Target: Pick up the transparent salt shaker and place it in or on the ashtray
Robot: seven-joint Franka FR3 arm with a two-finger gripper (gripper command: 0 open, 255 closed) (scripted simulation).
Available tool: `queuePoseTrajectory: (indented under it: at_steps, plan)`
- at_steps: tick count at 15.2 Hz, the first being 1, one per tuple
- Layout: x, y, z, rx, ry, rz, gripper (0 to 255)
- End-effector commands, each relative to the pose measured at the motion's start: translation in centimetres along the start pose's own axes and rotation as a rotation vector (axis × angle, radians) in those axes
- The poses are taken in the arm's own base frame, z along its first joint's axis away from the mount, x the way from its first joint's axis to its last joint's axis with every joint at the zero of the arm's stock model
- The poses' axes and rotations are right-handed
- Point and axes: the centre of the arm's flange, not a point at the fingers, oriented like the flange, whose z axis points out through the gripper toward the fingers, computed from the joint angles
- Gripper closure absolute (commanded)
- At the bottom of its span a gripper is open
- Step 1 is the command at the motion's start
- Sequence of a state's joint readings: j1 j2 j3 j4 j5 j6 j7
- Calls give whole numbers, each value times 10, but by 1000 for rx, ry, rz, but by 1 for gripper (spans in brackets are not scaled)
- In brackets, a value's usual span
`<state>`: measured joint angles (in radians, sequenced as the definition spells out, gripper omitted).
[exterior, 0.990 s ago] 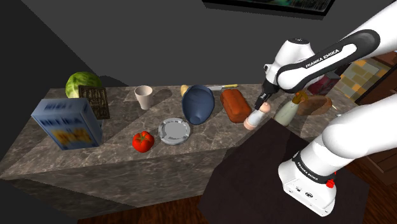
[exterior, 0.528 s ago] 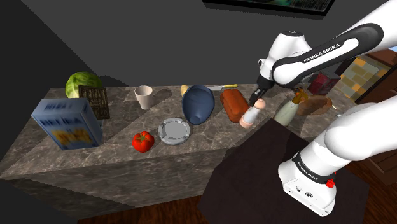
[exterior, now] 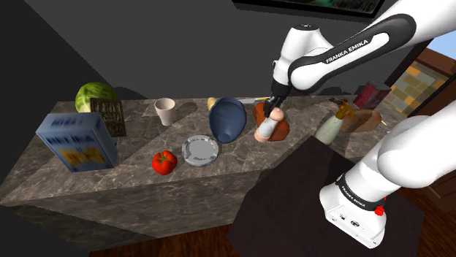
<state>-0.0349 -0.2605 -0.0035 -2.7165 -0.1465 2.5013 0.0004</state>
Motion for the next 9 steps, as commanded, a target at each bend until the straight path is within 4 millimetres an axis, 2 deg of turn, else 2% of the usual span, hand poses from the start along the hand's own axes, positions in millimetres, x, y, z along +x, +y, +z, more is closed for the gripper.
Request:
queuePoseTrajectory:
  at_steps: [1, 9]
  plan:
    - [17, -18, -5, 0, -1, 1, 255]
    - [90, -92, -25, 0, -1, 1, 255]
